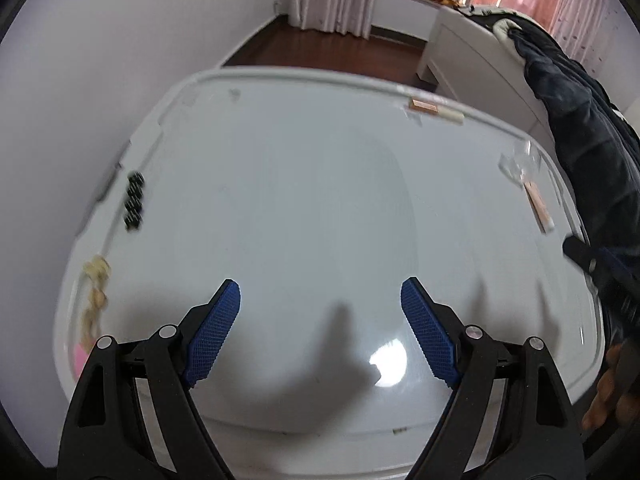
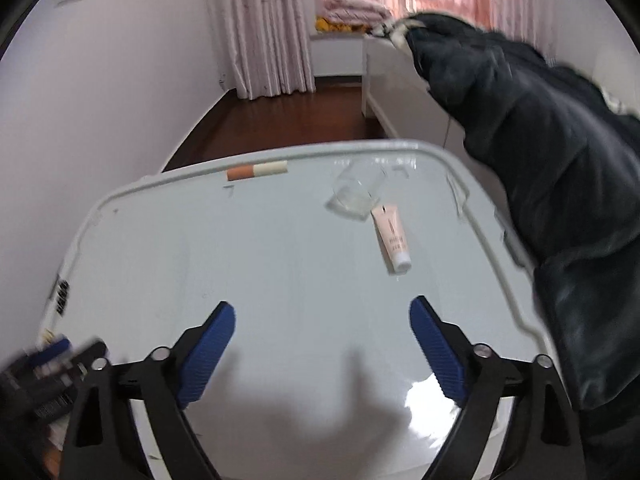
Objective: Collect trash
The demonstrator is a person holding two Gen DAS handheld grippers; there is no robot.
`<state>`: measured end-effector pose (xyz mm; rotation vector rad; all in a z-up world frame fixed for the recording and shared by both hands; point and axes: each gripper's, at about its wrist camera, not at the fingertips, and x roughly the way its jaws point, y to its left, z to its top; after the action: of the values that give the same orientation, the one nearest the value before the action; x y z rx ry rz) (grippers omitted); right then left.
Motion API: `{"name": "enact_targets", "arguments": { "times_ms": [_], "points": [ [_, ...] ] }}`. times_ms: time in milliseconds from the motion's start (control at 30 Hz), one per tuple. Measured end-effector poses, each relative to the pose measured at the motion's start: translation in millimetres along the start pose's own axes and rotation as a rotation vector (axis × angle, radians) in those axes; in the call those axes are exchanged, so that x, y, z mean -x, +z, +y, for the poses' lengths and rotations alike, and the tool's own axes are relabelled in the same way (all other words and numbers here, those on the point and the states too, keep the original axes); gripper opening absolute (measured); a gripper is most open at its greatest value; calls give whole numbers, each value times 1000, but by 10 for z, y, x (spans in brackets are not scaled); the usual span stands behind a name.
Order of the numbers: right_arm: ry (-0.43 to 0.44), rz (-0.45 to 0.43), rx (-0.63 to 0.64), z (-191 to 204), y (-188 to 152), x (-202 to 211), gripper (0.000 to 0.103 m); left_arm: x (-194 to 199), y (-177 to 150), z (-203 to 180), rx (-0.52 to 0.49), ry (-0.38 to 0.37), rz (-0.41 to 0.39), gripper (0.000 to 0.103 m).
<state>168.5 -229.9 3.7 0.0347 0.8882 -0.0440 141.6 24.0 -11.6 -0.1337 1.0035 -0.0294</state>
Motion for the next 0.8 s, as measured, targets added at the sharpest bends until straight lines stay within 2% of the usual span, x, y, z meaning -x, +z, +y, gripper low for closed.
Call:
{"name": "enact_targets", "arguments": {
  "times_ms": [100,233,433,567,700,800],
  "points": [
    [-6,-20,20,67,4,45,94,131,105,-14,-20,29,-47,81],
    [-5,-10,-6,62,31,23,94,259,195,-62,-70,59,-64,81],
    [-18,-8,-17,71,57,-2,97,173,156,-180,-153,99,-88,81],
    [-21,1,-17,82,53,-29,98,31,126,-177,-118,80,-51,81],
    [-3,33,-69,23,40,-81,98,-3,79,-134,-101,61,-29,81],
    [2,43,-84,5,29,-91,98,-11,55,-107,-87,72,-25,81]
  ]
}}
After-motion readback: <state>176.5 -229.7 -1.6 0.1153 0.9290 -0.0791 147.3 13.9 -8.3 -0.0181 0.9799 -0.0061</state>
